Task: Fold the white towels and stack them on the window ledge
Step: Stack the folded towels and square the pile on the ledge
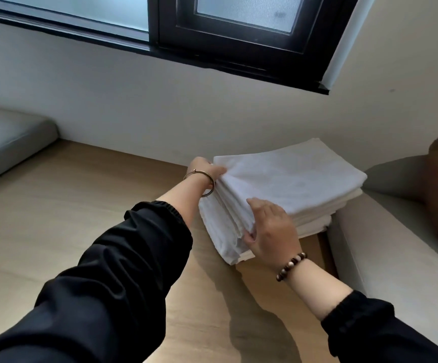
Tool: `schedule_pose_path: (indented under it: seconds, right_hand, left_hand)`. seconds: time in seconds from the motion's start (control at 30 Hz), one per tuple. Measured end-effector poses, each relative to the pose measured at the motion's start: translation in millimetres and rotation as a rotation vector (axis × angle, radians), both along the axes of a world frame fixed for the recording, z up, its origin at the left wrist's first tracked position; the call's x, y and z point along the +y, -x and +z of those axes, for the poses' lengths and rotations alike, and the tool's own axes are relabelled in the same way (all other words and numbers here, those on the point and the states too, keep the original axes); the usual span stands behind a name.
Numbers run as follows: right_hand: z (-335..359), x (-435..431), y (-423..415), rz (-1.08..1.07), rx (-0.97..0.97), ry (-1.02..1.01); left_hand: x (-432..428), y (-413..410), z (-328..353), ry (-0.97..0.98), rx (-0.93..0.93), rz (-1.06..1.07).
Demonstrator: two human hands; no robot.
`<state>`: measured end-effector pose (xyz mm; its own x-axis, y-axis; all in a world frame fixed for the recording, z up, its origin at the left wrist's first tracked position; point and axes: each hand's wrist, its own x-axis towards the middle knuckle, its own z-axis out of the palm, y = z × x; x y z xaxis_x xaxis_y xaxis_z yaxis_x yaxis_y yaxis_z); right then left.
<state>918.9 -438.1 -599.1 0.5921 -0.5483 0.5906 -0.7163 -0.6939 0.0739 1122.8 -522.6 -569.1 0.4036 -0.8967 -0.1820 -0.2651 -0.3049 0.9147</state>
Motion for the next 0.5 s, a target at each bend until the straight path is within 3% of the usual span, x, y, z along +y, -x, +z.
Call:
schedule_pose_path:
  seconds: [0.2, 0.5]
  right_hand:
    - [8.0, -12.0, 0.5, 0.132, -0.173, -0.023]
    - [-25.1, -18.5, -5.8, 0.113, -0.110, 0.015]
  left_hand:
    - [-16.7, -6.2, -14.3, 0.036, 0.253, 0.093]
    - [3.8, -0.4, -12.4, 0.105, 0.193, 0.168]
